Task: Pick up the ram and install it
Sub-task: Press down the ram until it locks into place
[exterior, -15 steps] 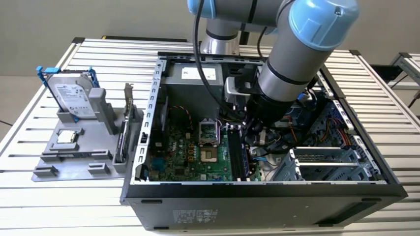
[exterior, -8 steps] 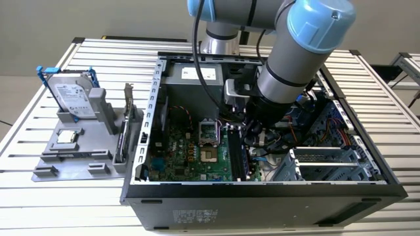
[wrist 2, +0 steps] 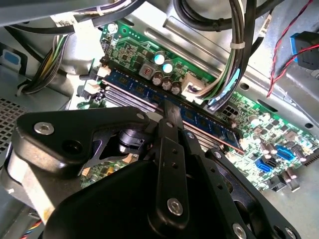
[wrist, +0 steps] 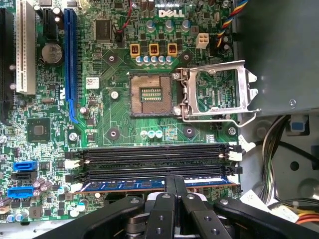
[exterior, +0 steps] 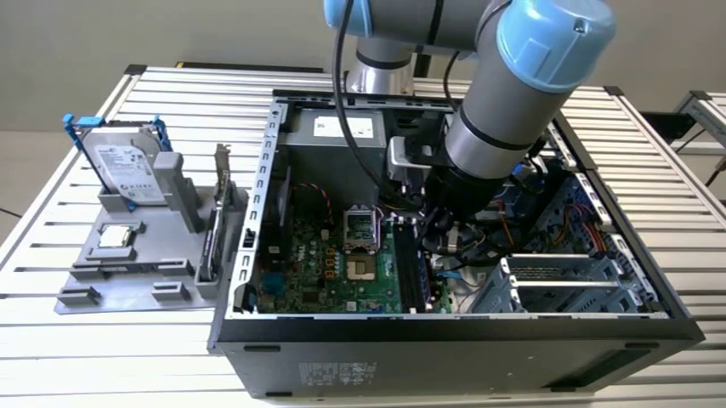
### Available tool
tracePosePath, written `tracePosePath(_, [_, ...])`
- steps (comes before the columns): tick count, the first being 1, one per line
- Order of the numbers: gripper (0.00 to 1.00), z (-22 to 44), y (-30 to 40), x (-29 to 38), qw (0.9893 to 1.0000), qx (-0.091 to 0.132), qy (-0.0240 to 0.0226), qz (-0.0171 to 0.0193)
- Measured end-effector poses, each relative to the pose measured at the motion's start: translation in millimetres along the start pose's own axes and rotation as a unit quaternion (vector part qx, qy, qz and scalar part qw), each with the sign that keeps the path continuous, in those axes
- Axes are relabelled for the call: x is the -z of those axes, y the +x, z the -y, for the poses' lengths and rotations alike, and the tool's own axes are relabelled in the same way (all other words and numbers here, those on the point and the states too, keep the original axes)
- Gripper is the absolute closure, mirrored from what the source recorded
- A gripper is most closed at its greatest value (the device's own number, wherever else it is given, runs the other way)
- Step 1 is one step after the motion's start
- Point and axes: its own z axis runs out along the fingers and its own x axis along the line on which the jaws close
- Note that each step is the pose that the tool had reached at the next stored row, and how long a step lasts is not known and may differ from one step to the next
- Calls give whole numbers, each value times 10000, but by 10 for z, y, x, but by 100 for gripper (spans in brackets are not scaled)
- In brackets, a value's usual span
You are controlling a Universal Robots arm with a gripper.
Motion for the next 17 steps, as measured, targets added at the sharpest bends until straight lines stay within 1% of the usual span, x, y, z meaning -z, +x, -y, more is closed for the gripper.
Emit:
tracePosePath(1, [100,-2,-4,21,10000,1,1,11])
tracePosePath(3, [100,-11,-3,92,10000,-1,-2,-9])
tracePosePath(4, [100,-14,-5,123,10000,0,-2,-5])
tracePosePath(8, [100,-31,-12,270,10000,-1,-2,-9])
tracePosePath(10, [100,-37,-15,326,10000,0,-2,-8])
tracePosePath(13, [100,-43,-18,381,10000,0,-2,-9])
tracePosePath(17, [100,-43,-18,383,10000,0,-2,-7])
